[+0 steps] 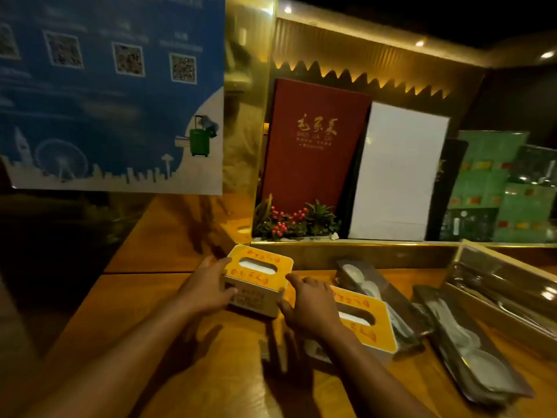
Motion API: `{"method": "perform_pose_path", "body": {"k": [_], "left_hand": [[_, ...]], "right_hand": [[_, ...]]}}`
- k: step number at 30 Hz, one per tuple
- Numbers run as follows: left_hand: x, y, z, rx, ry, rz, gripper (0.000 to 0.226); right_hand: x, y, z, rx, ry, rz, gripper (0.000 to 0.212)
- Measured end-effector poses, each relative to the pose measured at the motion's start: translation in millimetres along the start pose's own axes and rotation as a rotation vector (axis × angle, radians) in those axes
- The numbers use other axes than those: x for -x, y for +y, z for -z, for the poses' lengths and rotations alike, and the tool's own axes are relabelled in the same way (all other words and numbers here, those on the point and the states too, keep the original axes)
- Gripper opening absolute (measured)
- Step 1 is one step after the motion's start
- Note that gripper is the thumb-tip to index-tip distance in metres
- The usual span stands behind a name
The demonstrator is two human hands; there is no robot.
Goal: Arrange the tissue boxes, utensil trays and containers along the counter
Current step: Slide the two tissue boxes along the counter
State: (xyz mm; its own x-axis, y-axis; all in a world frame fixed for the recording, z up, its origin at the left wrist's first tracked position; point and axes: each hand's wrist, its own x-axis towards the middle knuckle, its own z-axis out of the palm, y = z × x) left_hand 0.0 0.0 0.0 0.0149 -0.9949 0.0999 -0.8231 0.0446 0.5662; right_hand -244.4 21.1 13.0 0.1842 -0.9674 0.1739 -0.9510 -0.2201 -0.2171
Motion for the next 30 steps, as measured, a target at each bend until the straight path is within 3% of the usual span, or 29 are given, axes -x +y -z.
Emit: {"method": "perform_pose_path", "body": {"k": [4, 8, 13, 19, 26, 30], "left_hand": [[-2.7, -21.4, -16.9, 0.131, -0.053, -0.008, 0.084], [3.2, -42.1, -34.9, 0.302, 0.004, -0.058, 0.084], [28.4, -41.2, -36.5, 0.263, 0.314, -0.021, 0.045], [53.1, -43.0, -33.4, 0.212, 0.419, -0.018, 0.033], [64.5, -34.6, -31.5, 0.196, 0.389, 0.055, 0.036], [73.2, -12.4, -32.7, 0.074, 0.399, 0.158, 0.057]], "right_hand": [[-23.0, -8.8, -24.1, 0.102, -0.064, 0.026, 0.052], [-39.8, -9.5, -33.8, 0.06, 0.015, 0.075, 0.027], [-46.6, -10.8, -29.1, -0.026, -0.025, 0.176, 0.018], [-41.0, -18.0, -32.1, -0.069, -0.072, 0.245, 0.02], [-23.1, -11.2, -14.4, -0.158, -0.163, 0.238, 0.034], [13.0, 40.3, 25.3, -0.225, 0.017, 0.117, 0.057]]}}
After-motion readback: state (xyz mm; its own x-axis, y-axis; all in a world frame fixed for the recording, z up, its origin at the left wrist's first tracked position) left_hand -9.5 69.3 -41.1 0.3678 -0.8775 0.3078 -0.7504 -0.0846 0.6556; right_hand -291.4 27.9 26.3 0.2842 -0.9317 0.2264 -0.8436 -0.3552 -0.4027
